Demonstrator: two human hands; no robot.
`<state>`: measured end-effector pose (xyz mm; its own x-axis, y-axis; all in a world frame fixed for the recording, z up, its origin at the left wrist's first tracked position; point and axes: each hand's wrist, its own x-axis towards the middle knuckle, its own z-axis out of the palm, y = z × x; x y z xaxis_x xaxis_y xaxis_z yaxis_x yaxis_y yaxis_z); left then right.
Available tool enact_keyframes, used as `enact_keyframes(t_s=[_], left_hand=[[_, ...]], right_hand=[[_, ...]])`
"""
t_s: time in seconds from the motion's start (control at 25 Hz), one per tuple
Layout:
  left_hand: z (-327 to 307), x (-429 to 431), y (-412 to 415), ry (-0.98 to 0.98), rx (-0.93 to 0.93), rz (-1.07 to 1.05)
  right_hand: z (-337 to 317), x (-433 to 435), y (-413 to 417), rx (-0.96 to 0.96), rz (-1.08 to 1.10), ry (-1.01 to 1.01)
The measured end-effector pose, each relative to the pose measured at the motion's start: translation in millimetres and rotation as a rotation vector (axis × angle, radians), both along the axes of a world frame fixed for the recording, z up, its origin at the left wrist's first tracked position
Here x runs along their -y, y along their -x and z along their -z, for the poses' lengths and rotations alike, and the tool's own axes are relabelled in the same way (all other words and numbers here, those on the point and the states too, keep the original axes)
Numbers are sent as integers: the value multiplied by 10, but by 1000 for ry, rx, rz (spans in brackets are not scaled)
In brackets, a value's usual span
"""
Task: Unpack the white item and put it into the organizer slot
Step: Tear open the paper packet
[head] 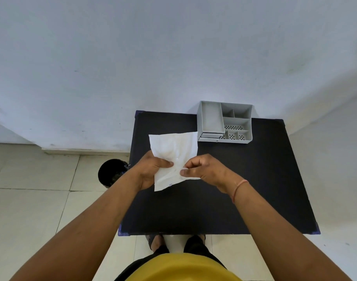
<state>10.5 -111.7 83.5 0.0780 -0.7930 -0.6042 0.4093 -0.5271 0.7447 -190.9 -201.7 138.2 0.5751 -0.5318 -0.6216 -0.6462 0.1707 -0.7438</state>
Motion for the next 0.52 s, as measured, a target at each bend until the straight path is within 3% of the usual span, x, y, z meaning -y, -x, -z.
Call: enact_keyframes(t_s=[0.12,0.24,0.32,0.44,0.52], left_hand=[[-59,14,-13,-74,-185,-153],[-78,29,-30,-159,-292,-224],[-60,32,-17,-184,-360,-275],[-9,15,45,-183,-466,-324],[-49,12,145,-233,-397,-290]], right_hand=[[1,-29,134,48,-19,93],[-2,-86,151,2,-111,406],[-60,-105,101,92,-1,591],[-89,-53,18,191,271,563],[-36,-13,-6,176,352,478]])
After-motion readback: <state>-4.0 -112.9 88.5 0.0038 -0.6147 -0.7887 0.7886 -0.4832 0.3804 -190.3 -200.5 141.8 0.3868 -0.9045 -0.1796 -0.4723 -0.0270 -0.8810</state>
